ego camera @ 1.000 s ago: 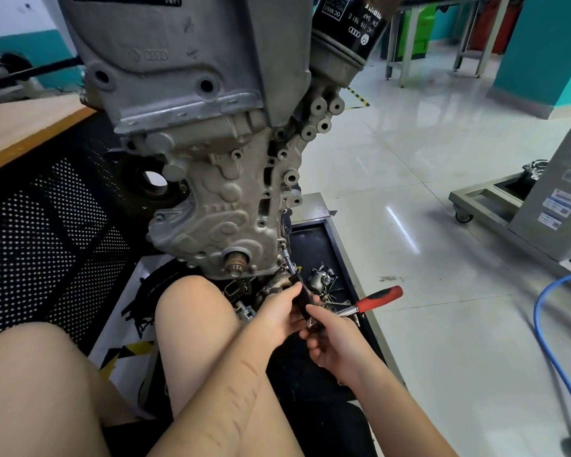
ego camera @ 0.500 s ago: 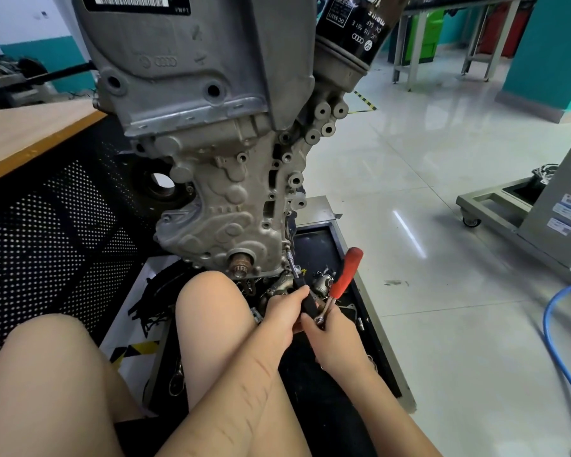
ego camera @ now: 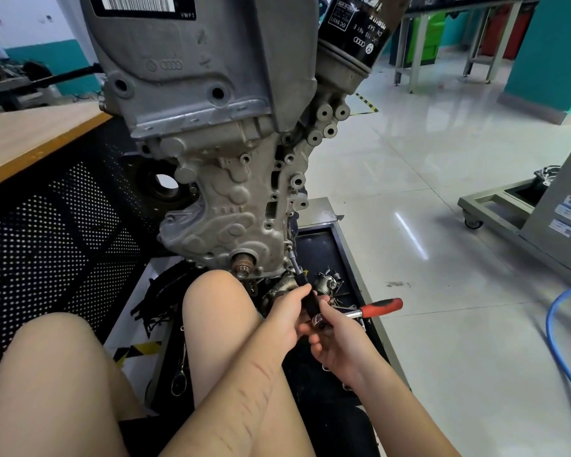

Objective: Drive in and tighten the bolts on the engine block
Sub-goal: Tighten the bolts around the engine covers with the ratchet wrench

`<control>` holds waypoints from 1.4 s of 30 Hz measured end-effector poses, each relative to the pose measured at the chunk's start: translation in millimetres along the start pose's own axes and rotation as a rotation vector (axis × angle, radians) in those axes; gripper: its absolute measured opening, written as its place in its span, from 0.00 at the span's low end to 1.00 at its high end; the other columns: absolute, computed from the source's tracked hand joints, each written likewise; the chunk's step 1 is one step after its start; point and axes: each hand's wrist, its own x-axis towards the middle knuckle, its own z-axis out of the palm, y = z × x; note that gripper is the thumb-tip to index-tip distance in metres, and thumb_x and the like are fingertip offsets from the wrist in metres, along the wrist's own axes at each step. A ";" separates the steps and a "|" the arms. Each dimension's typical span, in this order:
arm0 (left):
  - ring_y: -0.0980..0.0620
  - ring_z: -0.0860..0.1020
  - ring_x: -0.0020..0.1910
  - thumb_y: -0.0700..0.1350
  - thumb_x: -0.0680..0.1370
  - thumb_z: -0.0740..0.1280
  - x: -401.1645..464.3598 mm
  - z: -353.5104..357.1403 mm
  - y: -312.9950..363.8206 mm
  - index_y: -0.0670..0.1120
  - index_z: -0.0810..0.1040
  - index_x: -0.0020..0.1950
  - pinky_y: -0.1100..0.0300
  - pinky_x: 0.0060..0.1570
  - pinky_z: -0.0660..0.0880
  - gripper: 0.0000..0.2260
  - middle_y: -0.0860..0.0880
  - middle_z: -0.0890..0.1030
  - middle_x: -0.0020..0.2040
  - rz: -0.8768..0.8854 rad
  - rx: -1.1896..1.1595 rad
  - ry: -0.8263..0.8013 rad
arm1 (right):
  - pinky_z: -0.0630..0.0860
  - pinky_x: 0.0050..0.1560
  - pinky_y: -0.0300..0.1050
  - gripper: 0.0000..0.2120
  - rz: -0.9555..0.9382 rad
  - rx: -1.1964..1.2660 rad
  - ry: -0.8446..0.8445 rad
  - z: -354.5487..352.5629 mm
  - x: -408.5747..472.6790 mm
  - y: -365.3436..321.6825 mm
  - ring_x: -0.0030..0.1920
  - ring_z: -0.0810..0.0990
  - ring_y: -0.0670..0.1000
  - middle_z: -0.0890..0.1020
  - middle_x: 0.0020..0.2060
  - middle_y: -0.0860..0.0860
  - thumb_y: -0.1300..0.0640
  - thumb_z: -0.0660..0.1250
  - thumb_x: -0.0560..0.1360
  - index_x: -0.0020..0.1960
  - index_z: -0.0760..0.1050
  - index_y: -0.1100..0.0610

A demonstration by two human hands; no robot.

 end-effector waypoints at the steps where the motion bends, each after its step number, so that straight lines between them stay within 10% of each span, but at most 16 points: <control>1: 0.54 0.78 0.25 0.46 0.79 0.61 -0.8 0.2 0.0 0.43 0.72 0.42 0.61 0.27 0.66 0.09 0.50 0.82 0.29 -0.002 -0.003 -0.001 | 0.66 0.20 0.33 0.12 -0.020 -0.035 0.010 0.5 0.1 0.7 0.19 0.69 0.46 0.76 0.26 0.55 0.55 0.60 0.79 0.41 0.75 0.58; 11: 0.51 0.77 0.29 0.41 0.77 0.65 1.9 1.2 -4.3 0.42 0.77 0.35 0.62 0.31 0.72 0.10 0.48 0.81 0.28 0.069 0.068 0.111 | 0.74 0.35 0.42 0.08 -0.484 -0.909 0.196 -3.1 12.7 13.7 0.35 0.76 0.51 0.80 0.40 0.52 0.51 0.62 0.77 0.54 0.69 0.52; 15: 0.54 0.75 0.21 0.41 0.76 0.66 2.5 1.7 -5.1 0.44 0.78 0.23 0.68 0.22 0.70 0.19 0.48 0.79 0.24 0.115 0.101 0.139 | 0.70 0.23 0.38 0.08 -0.352 -0.677 0.149 -2.1 11.2 11.1 0.23 0.74 0.48 0.80 0.33 0.53 0.54 0.61 0.78 0.45 0.73 0.59; 24: 0.50 0.76 0.32 0.49 0.79 0.62 1.8 3.6 -3.0 0.42 0.76 0.36 0.60 0.36 0.71 0.15 0.47 0.83 0.31 0.004 -0.041 0.085 | 0.66 0.19 0.31 0.07 0.088 0.180 -0.032 1.5 -2.0 -1.4 0.18 0.71 0.43 0.78 0.34 0.57 0.55 0.59 0.80 0.49 0.74 0.57; 32: 0.57 0.68 0.16 0.49 0.78 0.63 -2.0 4.2 -2.9 0.45 0.75 0.37 0.69 0.17 0.60 0.13 0.50 0.81 0.27 0.029 0.025 0.117 | 0.68 0.21 0.35 0.09 -0.041 -0.050 0.035 2.5 1.3 2.9 0.23 0.69 0.47 0.77 0.26 0.54 0.53 0.61 0.79 0.46 0.73 0.59; 42: 0.56 0.75 0.20 0.43 0.76 0.66 1.3 2.0 -6.7 0.42 0.77 0.33 0.66 0.26 0.70 0.12 0.50 0.79 0.24 0.128 0.073 0.127 | 0.75 0.32 0.43 0.12 -0.417 -0.807 0.217 -0.2 10.7 11.4 0.29 0.76 0.49 0.82 0.40 0.54 0.50 0.62 0.77 0.49 0.71 0.61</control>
